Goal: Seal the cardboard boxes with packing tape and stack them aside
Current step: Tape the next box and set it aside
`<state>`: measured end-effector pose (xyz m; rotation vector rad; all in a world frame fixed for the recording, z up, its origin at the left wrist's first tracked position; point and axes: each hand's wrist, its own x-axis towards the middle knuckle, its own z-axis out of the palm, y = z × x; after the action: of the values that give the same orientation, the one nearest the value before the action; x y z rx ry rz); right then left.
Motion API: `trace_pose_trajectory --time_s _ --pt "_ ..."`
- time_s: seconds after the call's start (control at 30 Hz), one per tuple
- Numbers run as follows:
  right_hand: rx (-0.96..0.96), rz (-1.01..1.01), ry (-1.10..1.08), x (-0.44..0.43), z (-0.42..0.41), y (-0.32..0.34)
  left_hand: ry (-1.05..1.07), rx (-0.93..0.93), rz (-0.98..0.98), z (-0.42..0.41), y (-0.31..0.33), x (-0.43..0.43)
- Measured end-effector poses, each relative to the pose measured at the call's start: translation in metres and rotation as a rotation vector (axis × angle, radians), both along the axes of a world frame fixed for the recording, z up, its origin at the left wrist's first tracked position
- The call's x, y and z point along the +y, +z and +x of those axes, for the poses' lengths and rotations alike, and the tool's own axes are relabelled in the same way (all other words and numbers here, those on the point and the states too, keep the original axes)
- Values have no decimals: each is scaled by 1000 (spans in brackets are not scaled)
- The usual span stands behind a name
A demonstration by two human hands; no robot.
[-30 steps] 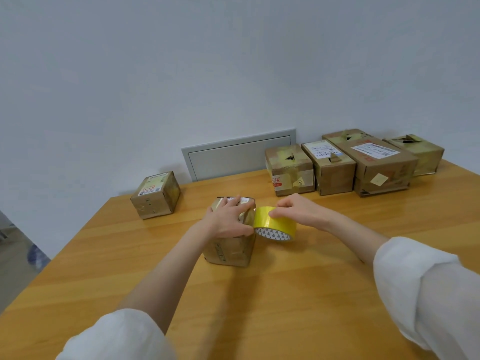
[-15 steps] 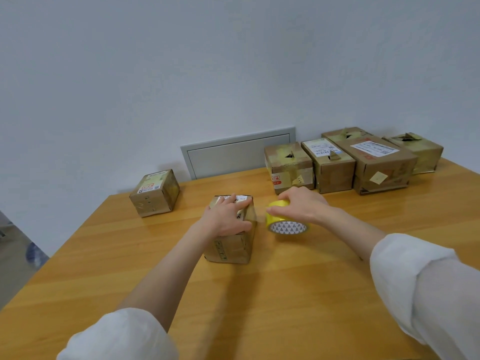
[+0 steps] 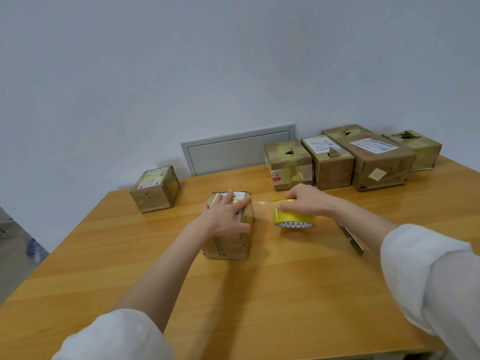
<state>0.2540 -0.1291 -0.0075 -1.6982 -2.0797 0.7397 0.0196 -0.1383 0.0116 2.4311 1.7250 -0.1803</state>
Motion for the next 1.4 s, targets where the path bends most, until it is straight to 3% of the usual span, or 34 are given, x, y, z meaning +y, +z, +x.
trace_pose_trajectory --time_s 0.3,0.5,0.67,0.8,0.87,1.17,1.4 --pt "-367 290 -114 -5 -19 1 53 -3 35 -2 -3 2" --pt "-545 376 -177 -6 -16 -6 66 -17 44 -8 -3 2" --pt "-538 379 -178 -4 -22 -10 71 -17 51 -12 -1 4" --pt "-354 165 -5 -7 -12 -6 97 4 59 -20 1 7" --pt "-318 151 31 -8 -7 -7 88 28 60 -20 2 9" --pt "-509 282 -139 -4 -18 -13 90 21 55 -23 0 7" --pt "-502 316 -174 -15 -19 -20 82 77 58 -20 0 9"
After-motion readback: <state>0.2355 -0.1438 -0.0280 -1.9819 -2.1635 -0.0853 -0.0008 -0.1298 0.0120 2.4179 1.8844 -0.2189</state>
